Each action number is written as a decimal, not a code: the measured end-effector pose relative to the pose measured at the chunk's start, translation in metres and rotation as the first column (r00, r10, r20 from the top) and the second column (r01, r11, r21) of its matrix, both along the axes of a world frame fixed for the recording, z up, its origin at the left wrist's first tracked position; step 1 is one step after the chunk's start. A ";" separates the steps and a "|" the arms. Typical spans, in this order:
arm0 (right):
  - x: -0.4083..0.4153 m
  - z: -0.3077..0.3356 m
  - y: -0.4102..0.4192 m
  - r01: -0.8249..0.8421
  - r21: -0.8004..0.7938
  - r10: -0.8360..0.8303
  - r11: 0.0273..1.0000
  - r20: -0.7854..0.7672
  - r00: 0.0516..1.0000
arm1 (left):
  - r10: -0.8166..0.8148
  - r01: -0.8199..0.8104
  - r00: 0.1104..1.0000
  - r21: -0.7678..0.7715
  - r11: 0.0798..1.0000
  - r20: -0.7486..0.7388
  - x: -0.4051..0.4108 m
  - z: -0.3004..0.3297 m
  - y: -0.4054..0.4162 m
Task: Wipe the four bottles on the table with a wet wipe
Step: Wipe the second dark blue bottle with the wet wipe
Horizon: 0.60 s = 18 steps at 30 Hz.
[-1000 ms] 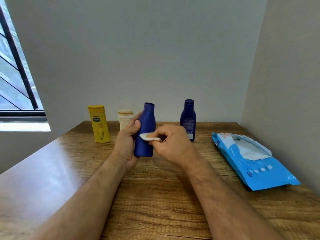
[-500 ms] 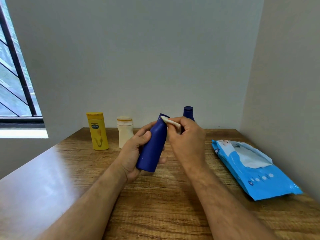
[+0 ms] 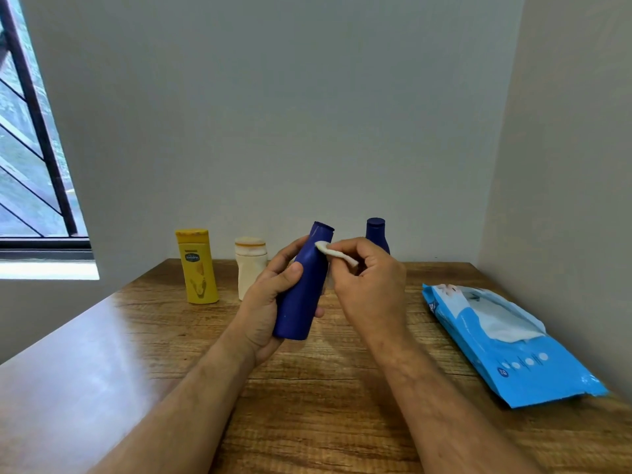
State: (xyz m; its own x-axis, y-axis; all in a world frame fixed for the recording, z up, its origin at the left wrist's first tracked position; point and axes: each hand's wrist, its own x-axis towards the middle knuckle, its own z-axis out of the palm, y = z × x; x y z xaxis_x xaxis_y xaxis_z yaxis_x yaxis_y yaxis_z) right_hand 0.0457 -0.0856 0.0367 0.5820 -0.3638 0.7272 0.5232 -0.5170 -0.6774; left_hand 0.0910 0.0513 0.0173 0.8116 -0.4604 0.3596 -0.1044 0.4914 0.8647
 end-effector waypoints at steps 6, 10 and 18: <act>-0.001 -0.008 0.014 -0.254 -0.388 0.176 0.886 -0.225 0.958 | 0.079 -0.089 0.993 -0.108 0.990 -0.093 0.004 0.004 0.004; 0.000 -0.007 0.014 -0.224 -0.387 0.139 0.895 -0.235 0.962 | 0.079 -0.088 0.988 -0.061 0.994 -0.131 0.003 0.005 0.002; -0.002 -0.001 0.010 -0.270 -0.119 0.228 0.955 -0.286 0.931 | 0.054 -0.067 0.990 -0.099 0.993 -0.131 0.003 0.004 0.000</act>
